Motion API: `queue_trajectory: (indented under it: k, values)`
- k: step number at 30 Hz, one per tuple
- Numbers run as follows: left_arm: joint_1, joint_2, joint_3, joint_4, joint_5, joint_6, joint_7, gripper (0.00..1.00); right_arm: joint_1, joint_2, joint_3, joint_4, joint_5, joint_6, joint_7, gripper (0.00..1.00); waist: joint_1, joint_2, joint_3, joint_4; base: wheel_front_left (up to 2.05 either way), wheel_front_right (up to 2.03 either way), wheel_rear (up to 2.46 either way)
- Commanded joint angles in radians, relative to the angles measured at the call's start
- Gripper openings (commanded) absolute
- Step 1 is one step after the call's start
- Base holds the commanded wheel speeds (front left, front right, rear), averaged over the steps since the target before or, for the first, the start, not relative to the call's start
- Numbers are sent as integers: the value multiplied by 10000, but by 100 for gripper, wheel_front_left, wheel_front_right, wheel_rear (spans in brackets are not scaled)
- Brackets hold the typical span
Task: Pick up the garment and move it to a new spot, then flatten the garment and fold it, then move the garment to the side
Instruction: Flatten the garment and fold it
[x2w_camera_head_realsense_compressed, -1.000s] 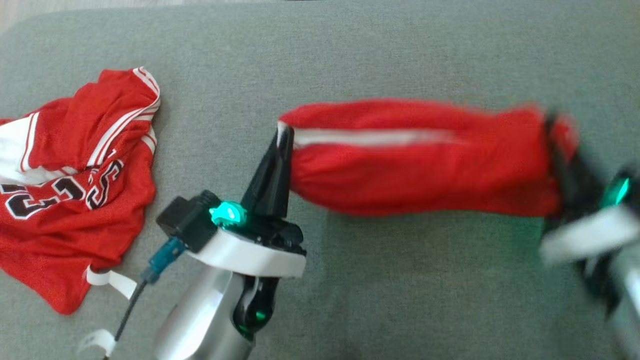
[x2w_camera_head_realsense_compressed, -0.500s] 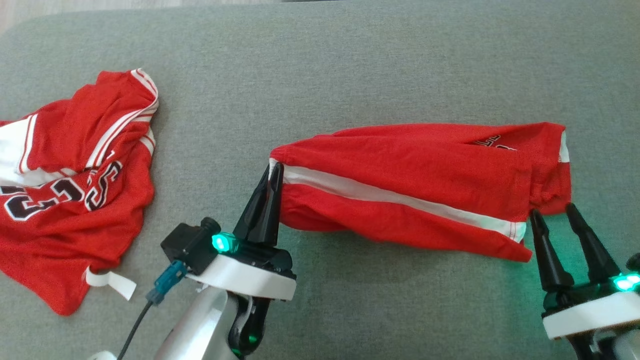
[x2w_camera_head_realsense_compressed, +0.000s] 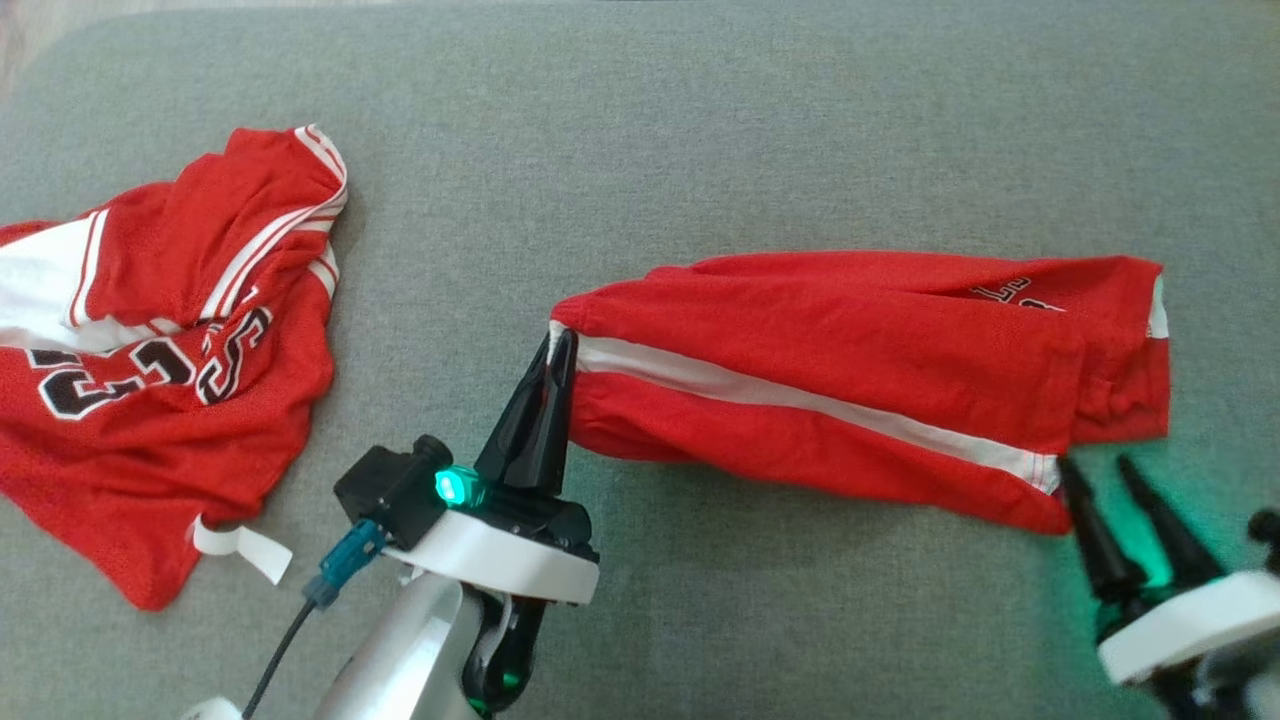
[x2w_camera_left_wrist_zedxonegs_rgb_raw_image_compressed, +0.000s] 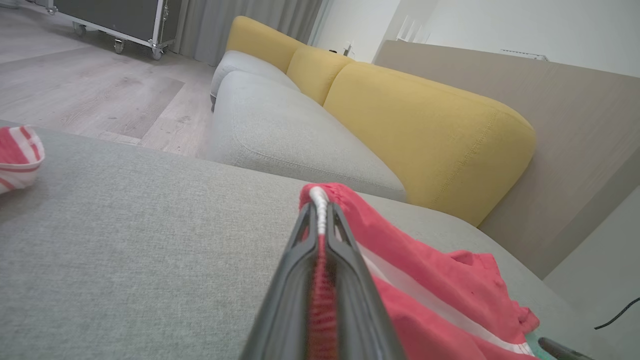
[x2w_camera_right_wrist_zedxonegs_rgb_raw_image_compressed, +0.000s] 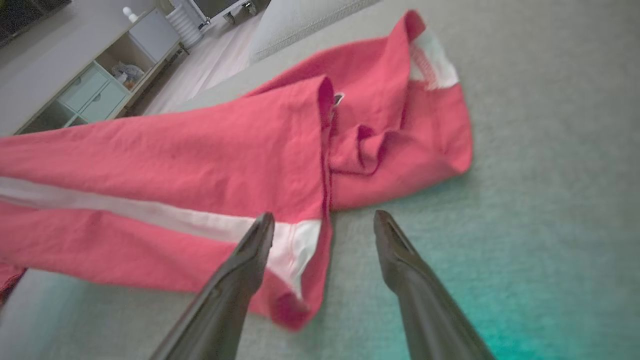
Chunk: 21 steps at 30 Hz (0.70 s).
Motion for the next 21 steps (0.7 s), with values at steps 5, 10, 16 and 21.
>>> queue_trajectory:
  k: [5, 10, 16, 21]
  values:
    - [-457, 36, 202, -246, -54, 16, -82, 0, -599, -938, 279, 397, -1354, 65, 1, 100, 0, 0, 92, 94, 0, 0, 0]
    - [-553, 36, 138, -250, -122, 16, -82, 0, -563, -955, 985, 442, -1666, 65, 128, 100, 0, 0, 140, 192, 0, 0, 0]
    - [-545, 36, 167, -287, -145, 16, -82, 0, -340, -920, 1099, 142, -1791, 65, -19, 100, 0, 0, 109, 226, 0, 0, 0]
    - [-505, 35, 193, -326, -127, 15, -82, 0, 47, -726, 786, -338, -1900, 65, -166, 100, 0, 0, 101, 264, 0, 0, 0]
